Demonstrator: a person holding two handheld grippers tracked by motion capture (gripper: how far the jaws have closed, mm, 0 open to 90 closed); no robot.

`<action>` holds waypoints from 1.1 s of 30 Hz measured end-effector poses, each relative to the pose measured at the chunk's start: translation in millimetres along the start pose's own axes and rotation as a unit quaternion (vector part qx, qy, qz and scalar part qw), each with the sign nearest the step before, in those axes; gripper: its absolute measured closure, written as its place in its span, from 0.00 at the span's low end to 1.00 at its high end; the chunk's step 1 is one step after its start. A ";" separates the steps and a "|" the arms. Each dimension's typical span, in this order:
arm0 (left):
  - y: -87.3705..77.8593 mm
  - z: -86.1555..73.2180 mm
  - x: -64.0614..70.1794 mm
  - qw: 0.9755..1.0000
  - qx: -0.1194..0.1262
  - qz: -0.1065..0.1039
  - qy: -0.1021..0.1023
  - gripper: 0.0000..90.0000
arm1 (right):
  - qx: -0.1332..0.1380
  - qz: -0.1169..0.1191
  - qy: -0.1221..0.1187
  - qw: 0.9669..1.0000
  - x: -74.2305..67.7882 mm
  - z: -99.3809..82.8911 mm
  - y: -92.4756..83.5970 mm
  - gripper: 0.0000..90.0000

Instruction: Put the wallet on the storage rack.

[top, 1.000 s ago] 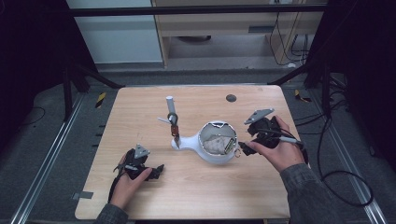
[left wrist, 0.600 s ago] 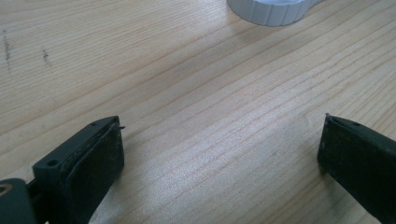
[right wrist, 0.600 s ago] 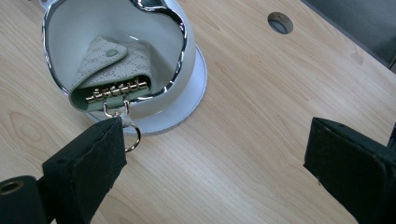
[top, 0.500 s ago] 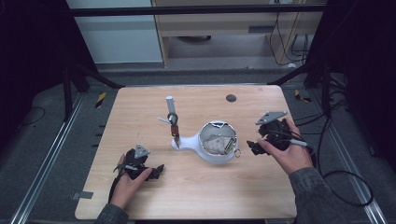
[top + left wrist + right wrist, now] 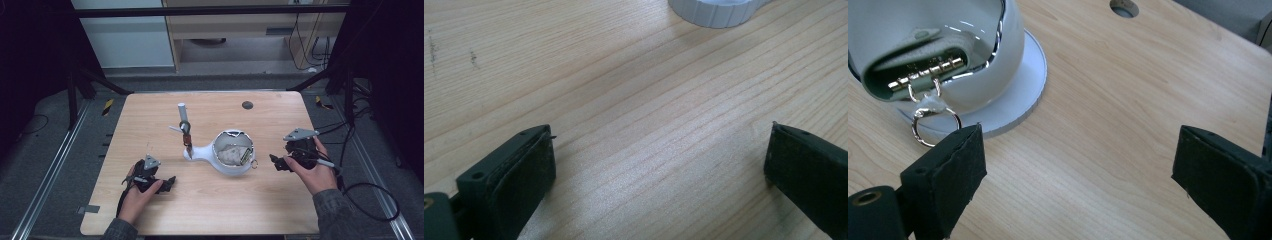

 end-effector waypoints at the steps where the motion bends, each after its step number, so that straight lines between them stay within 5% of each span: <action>1: 0.1 0.1 0.0 1.000 0.001 0.000 -0.001 0.00 | -0.001 0.001 0.004 1.000 0.0 -3.5 1.4 0.08; 11: 0.0 0.0 0.1 1.000 0.000 0.000 -0.001 0.00 | -0.011 0.012 0.069 0.997 -2.5 -29.6 18.9 0.08; 24: 0.0 0.0 0.2 1.000 0.000 0.000 0.000 0.00 | -0.051 0.007 0.071 0.996 -3.3 -61.2 52.0 0.09; 33: 0.0 -0.1 0.2 1.000 0.000 0.000 0.000 0.00 | -0.042 -0.001 0.104 0.994 -0.6 -67.2 75.1 0.08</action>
Point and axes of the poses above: each handheld gripper's, and its own axes: y roughly forward along the jaws, z roughly out of its top, x roughly to its right, the point moved 9 cm from there along y, roughly forward along the jaws, and after that the axes turned 8 degrees about -z, right-handed, at the moved point
